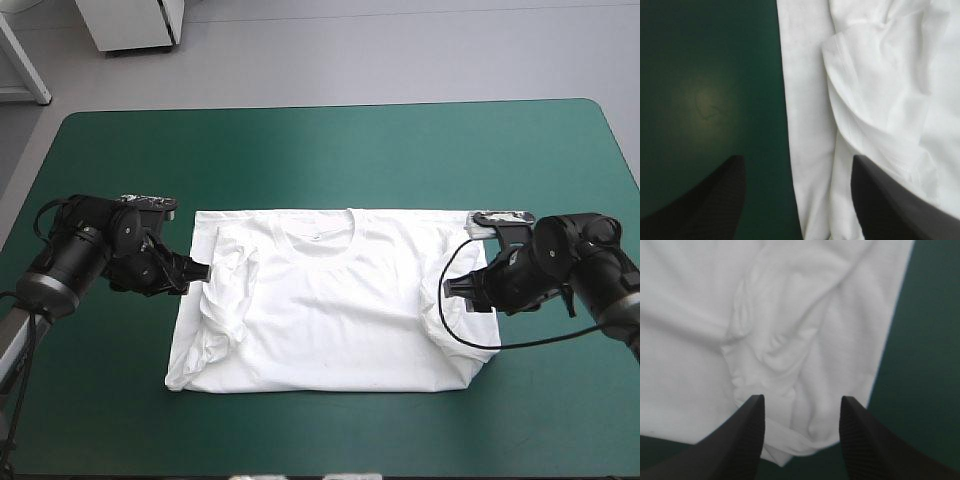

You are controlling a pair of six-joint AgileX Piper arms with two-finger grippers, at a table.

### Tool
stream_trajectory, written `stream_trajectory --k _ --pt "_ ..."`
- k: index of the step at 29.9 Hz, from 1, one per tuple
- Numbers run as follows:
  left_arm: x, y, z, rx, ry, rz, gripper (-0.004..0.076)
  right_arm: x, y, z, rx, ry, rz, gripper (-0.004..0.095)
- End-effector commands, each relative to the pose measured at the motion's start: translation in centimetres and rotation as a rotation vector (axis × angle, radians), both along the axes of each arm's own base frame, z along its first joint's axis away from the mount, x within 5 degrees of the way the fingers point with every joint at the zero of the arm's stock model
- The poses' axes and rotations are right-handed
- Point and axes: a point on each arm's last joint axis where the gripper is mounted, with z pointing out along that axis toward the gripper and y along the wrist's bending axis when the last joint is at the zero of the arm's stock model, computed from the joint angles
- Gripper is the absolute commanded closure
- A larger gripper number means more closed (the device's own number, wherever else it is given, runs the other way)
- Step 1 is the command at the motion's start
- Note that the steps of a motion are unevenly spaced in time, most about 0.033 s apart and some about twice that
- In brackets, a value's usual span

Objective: Fold the cloth

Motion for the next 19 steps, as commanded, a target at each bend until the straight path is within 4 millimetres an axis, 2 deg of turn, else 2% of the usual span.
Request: stream_trajectory --k 1,4,9,14,19 --pt "-1.4 -0.7 1.5 -0.013 -0.026 -0.002 0.0286 -1.9 -0.9 2.8 -0.021 -0.084 -0.022 0.0472" --pt "-2.4 -2.0 0.5 -0.024 0.010 -0.001 0.0286 -3.1 -1.1 3.8 0.000 -0.111 -0.046 0.0473" --pt "-5.4 -3.4 -2.4 -0.023 0.083 0.011 0.0286 -4.6 -1.5 4.9 0.012 -0.140 -0.064 0.0473" --pt "-8.1 -2.7 -4.2 -0.034 0.122 0.069 0.0286 -5.5 -1.7 5.4 0.013 -0.156 -0.069 0.0474" --pt "-9.0 -2.1 -5.4 -0.052 0.106 0.106 0.0286 -5.5 -1.8 5.3 0.004 -0.154 -0.069 0.0481"
